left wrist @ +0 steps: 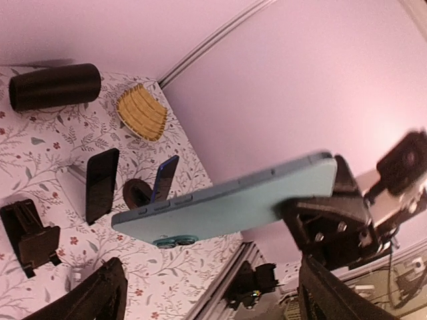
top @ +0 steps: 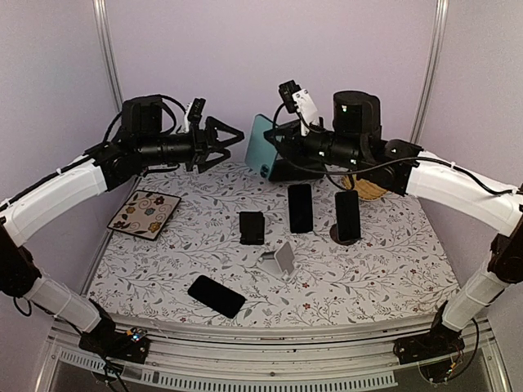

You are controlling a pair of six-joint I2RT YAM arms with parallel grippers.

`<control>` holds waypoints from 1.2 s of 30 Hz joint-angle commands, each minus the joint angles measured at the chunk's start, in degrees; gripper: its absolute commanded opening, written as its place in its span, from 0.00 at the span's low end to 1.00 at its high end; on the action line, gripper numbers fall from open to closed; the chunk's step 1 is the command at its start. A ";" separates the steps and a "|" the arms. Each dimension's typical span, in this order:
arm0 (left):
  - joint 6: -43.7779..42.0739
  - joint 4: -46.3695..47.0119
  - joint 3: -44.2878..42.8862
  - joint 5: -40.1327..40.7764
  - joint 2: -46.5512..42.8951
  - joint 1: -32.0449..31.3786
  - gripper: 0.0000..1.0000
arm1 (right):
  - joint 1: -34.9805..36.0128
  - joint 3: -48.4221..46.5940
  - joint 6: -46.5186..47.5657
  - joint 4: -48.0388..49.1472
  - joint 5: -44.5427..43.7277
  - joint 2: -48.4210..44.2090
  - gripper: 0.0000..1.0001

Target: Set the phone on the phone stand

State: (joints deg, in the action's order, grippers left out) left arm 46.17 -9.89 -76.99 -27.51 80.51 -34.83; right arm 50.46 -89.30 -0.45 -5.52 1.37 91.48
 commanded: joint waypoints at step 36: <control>31.68 6.67 0.61 -8.39 5.24 -2.80 0.35 | 16.47 24.95 78.89 42.78 -34.77 0.34 0.02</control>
State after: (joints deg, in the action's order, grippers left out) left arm 79.05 -1.85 -73.56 -34.30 84.40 -36.71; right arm 66.43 -64.69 76.14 31.68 -32.49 92.03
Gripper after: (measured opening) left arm 0.367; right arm 0.078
